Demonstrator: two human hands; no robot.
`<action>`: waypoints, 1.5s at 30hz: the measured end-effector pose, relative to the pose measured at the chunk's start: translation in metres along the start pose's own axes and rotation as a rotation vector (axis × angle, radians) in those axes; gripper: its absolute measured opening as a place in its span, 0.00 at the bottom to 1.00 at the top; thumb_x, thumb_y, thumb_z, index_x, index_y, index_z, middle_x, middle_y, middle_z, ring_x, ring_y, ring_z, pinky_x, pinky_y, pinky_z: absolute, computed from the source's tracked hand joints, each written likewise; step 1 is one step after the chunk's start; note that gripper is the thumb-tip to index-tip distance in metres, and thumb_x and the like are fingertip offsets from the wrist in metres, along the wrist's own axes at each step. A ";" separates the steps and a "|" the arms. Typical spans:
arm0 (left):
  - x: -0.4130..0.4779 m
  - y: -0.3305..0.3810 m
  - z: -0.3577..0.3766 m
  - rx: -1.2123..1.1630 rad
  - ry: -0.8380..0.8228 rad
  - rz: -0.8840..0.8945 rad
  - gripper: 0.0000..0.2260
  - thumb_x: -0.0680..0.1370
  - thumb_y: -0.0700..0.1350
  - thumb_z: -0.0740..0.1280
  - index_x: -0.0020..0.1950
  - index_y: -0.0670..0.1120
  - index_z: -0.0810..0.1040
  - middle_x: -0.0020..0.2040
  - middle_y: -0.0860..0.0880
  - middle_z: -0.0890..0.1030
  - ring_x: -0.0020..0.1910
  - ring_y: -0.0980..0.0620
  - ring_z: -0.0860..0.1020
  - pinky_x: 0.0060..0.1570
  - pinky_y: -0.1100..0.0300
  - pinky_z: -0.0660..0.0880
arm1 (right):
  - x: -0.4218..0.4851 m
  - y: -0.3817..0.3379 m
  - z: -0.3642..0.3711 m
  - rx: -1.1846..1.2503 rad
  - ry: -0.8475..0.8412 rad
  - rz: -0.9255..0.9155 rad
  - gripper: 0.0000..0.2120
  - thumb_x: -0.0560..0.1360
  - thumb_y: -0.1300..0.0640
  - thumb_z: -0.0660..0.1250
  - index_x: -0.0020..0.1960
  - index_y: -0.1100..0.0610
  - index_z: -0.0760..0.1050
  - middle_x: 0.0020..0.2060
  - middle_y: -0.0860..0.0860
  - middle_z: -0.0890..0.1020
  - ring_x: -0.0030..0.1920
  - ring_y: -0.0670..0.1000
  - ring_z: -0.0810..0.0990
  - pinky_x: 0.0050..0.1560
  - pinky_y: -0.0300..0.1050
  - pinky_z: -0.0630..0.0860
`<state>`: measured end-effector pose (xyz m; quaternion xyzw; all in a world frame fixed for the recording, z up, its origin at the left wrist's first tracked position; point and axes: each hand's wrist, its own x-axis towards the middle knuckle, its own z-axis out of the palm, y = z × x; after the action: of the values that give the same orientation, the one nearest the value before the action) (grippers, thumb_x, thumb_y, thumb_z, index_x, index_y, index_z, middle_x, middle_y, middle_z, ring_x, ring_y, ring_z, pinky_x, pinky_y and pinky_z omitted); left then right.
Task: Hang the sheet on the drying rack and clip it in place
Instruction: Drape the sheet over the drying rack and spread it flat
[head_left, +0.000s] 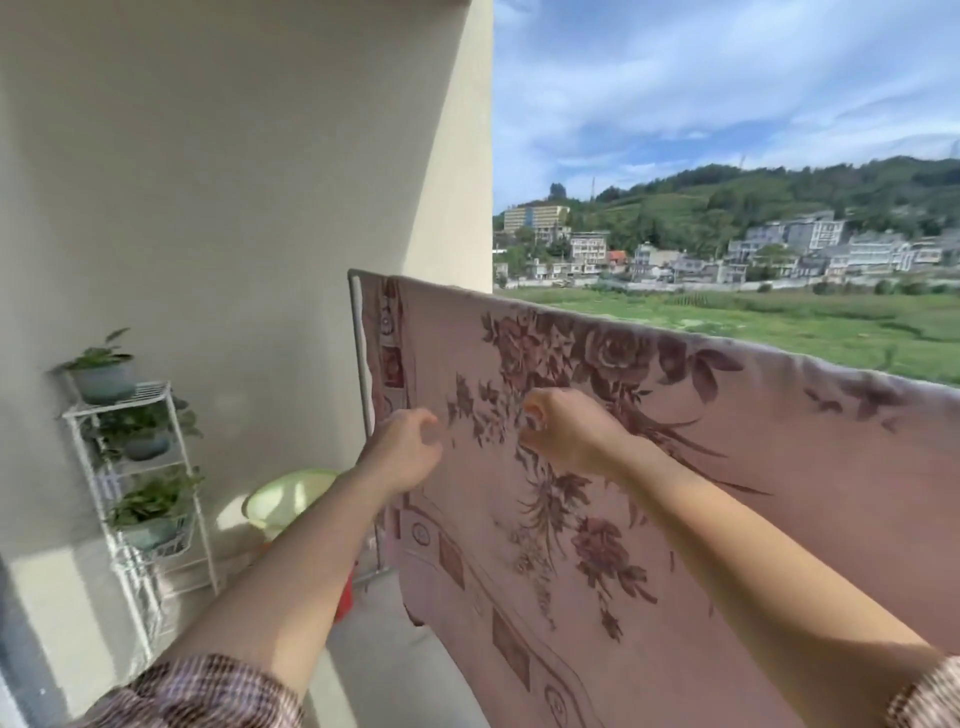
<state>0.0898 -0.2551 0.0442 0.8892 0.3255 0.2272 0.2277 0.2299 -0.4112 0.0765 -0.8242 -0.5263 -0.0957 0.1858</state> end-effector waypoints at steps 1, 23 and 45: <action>0.021 -0.010 -0.005 0.006 0.019 -0.004 0.18 0.73 0.45 0.64 0.63 0.49 0.75 0.65 0.46 0.75 0.62 0.46 0.74 0.60 0.56 0.72 | 0.028 -0.005 0.008 0.006 0.011 -0.021 0.08 0.74 0.53 0.63 0.45 0.58 0.71 0.44 0.54 0.79 0.47 0.59 0.78 0.41 0.48 0.75; 0.526 -0.277 -0.080 -0.336 0.064 -0.098 0.17 0.78 0.48 0.61 0.66 0.45 0.73 0.65 0.47 0.76 0.62 0.47 0.74 0.53 0.62 0.68 | 0.569 -0.107 0.174 -0.240 0.161 -0.063 0.17 0.76 0.55 0.60 0.63 0.57 0.71 0.63 0.54 0.75 0.65 0.55 0.69 0.66 0.53 0.67; 0.842 -0.364 -0.060 -0.911 -0.216 0.007 0.17 0.77 0.59 0.63 0.37 0.47 0.70 0.38 0.51 0.73 0.39 0.52 0.71 0.47 0.56 0.67 | 0.855 -0.103 0.249 -0.300 0.309 0.331 0.16 0.74 0.68 0.62 0.30 0.56 0.64 0.30 0.53 0.73 0.35 0.57 0.76 0.31 0.50 0.73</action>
<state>0.4601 0.5841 0.1061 0.7184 0.1641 0.2536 0.6266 0.4938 0.4406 0.1726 -0.8929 -0.3298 -0.2657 0.1527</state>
